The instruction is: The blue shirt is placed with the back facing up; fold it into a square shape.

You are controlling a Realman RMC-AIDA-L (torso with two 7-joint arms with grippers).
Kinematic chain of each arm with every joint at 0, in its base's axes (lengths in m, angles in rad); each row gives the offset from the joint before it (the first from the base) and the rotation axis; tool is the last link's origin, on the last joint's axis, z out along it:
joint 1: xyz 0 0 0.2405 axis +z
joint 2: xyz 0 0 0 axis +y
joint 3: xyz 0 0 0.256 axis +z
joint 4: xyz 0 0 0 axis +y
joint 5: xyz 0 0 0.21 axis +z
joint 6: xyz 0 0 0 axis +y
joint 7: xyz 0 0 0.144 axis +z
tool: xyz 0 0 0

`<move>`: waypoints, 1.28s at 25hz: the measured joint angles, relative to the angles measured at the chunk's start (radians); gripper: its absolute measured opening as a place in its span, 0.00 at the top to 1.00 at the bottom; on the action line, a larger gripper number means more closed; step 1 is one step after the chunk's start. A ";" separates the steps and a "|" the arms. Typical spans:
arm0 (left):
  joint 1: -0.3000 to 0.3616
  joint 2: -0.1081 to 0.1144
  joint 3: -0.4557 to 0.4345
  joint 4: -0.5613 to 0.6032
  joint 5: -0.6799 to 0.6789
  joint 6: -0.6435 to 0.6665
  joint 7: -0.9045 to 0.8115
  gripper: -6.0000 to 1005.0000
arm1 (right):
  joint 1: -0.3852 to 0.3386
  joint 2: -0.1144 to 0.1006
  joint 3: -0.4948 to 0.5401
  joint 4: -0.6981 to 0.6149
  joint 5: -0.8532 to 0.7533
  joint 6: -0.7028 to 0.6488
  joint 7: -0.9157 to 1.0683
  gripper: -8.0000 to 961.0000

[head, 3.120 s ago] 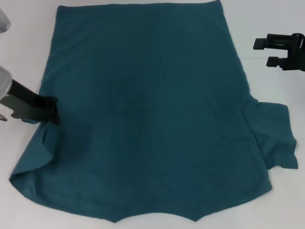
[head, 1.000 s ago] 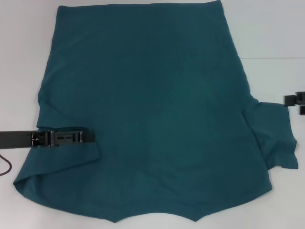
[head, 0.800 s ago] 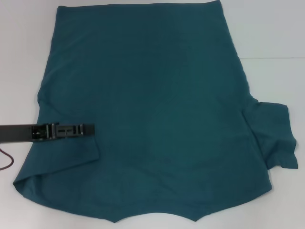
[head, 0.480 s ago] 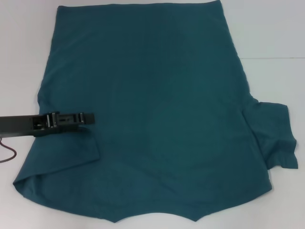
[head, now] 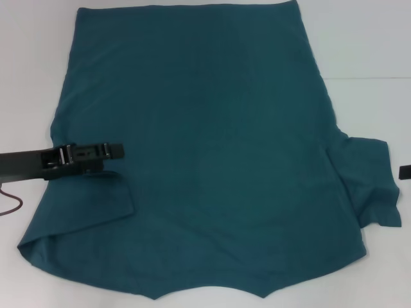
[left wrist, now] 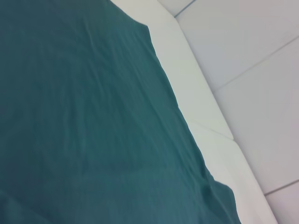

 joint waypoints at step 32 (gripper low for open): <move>0.002 0.001 -0.004 -0.026 -0.013 -0.042 0.002 0.18 | 0.057 0.071 -0.021 0.109 -0.014 0.192 -0.005 0.05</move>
